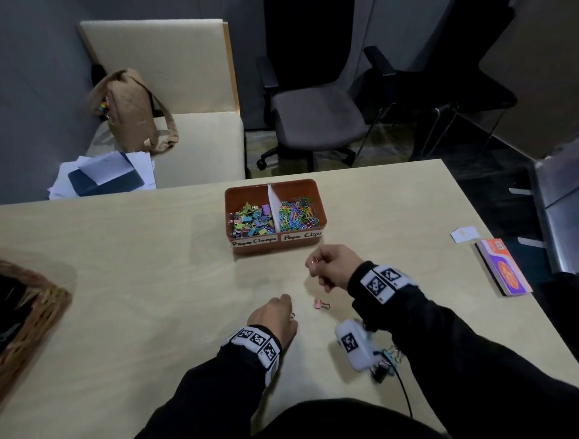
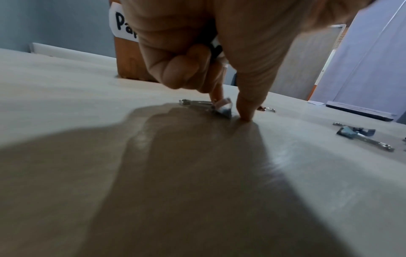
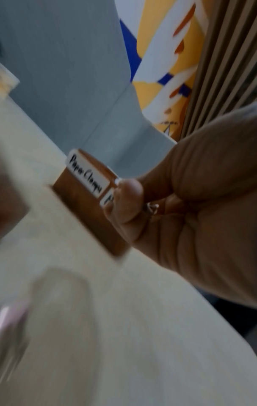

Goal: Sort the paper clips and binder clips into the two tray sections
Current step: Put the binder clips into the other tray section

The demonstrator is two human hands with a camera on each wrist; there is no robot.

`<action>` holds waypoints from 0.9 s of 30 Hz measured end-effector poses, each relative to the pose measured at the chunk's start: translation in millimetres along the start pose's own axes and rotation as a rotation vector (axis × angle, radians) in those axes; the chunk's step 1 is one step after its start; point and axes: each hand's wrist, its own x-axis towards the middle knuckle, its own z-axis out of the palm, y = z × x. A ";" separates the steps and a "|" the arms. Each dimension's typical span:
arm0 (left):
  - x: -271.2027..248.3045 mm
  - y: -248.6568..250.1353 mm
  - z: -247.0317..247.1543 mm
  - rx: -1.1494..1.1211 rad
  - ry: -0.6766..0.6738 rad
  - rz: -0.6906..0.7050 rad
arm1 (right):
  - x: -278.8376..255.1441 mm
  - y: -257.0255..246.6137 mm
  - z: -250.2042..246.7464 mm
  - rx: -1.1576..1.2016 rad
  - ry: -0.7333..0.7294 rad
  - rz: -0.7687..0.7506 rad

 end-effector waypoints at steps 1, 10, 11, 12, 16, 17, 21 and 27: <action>0.0 -1.7 0.6 0.018 -0.024 0.003 | 7.8 -15.4 4.9 0.001 -0.015 -0.023; -21.4 -24.8 0.7 -0.145 -0.068 -0.059 | 72.4 -115.9 37.8 0.060 0.089 -0.043; -22.0 -29.2 -0.5 -0.119 -0.072 -0.072 | 71.7 -114.5 38.5 0.056 0.097 -0.038; -22.4 -33.5 -0.6 -0.107 -0.072 -0.084 | 66.6 -111.1 36.8 0.065 0.103 -0.038; -19.5 -40.6 -1.7 -0.114 -0.044 -0.073 | 36.4 -74.8 20.7 0.079 0.126 -0.124; -18.8 -40.0 -2.2 -0.108 -0.035 -0.073 | 29.6 -61.5 16.2 0.061 0.135 -0.147; -19.1 -40.3 -2.6 -0.074 -0.036 -0.135 | 16.3 -1.1 2.4 -0.341 0.233 -0.174; -19.8 -38.5 -6.5 0.011 -0.050 -0.126 | 15.9 50.9 16.8 -0.924 -0.077 -0.077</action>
